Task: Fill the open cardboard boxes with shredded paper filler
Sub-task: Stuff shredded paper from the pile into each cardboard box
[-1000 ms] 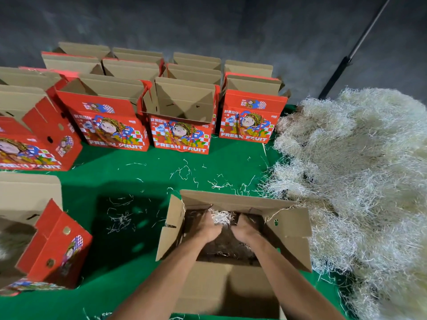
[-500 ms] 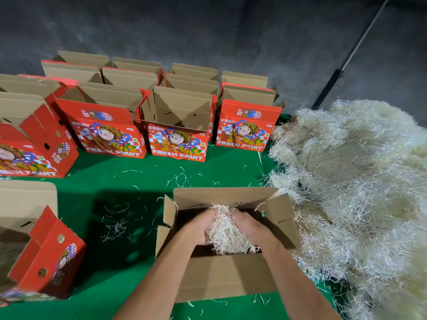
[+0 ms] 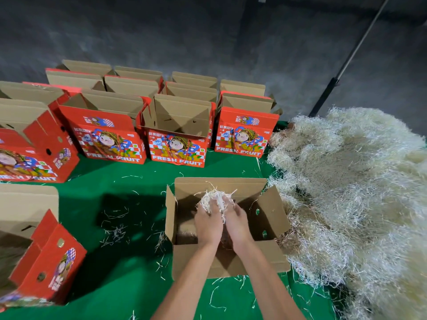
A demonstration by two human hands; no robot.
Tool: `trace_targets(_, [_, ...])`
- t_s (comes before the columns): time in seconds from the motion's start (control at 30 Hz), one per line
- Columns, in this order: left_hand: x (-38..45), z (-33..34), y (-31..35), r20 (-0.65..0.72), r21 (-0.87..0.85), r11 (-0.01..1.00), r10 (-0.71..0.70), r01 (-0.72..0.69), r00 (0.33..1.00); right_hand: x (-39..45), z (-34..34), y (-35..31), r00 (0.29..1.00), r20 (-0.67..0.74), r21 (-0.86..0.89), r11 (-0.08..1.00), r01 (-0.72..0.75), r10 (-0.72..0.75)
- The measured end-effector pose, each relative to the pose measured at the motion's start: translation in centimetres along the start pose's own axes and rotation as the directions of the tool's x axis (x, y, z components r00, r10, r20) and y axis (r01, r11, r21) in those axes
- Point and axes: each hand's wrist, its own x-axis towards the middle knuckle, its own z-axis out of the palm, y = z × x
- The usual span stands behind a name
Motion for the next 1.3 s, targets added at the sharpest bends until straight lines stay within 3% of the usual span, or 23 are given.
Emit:
trace_targets(0.07, [0.0,-0.5,-0.1,-0.018,0.042,0.999,0.020,-0.019,1.000,-0.2,0.2,0.4,0.981,-0.069,-0.244,0.956,0.162,-0.184])
trace_targets(0.1, [0.0,-0.8,-0.1,0.007,0.037,0.999,-0.003,0.003,1.000,-0.5,0.2,0.3,0.970,-0.105,-0.277,0.943,0.183,-0.219])
trace_targets(0.2, [0.1,-1.0,0.0,0.111,-0.069,0.996,-0.057,0.065,0.992,-0.7,0.7,0.7,0.953,-0.146,-0.241,0.944,0.227,-0.266])
trace_targets(0.3, [0.3,-1.3,0.0,0.096,-0.091,0.986,-0.128,0.137,0.987,-1.1,1.1,0.9,0.934,-0.149,-0.229,0.930,0.287,-0.325])
trace_targets(0.4, [0.8,-1.8,-0.6,0.101,-0.010,0.989,-0.144,0.146,0.984,-0.5,0.3,0.7,0.975,-0.160,-0.029,0.988,0.153,-0.156])
trace_targets(0.47, [1.4,-1.8,-0.9,0.179,-0.067,0.979,-0.177,0.191,0.968,0.0,-0.1,0.4,0.996,-0.071,0.091,0.995,-0.043,0.050])
trace_targets(0.53, [2.2,-2.0,-1.0,0.205,-0.110,0.969,-0.194,0.220,0.959,0.4,-0.5,0.1,0.988,0.008,0.145,0.978,-0.151,0.152])
trace_targets(0.63, [3.7,-3.1,-0.9,0.160,-0.157,0.963,-0.195,0.220,0.968,1.1,-1.9,-0.2,0.985,-0.008,0.159,0.972,-0.171,0.174])
trace_targets(0.8, [5.5,-3.9,-0.6,0.070,-0.179,0.952,-0.241,0.250,0.968,1.8,-3.4,-0.7,0.965,-0.160,0.191,0.966,-0.176,0.207])
trace_targets(0.97, [5.8,-3.5,-0.4,0.039,-0.354,0.892,-0.284,0.279,0.958,2.5,-3.4,-1.0,0.940,-0.296,0.298,0.952,-0.075,0.167])
trace_targets(1.1, [5.8,-3.6,0.2,-0.101,-0.439,0.880,-0.250,0.182,0.963,2.0,-3.2,-1.2,0.939,-0.259,0.457,0.885,-0.088,0.227])
trace_targets(1.3, [6.3,-5.2,0.6,-0.160,-0.298,0.954,-0.027,-0.022,0.987,2.0,-4.6,-0.2,0.919,-0.370,0.266,0.963,-0.037,0.138])
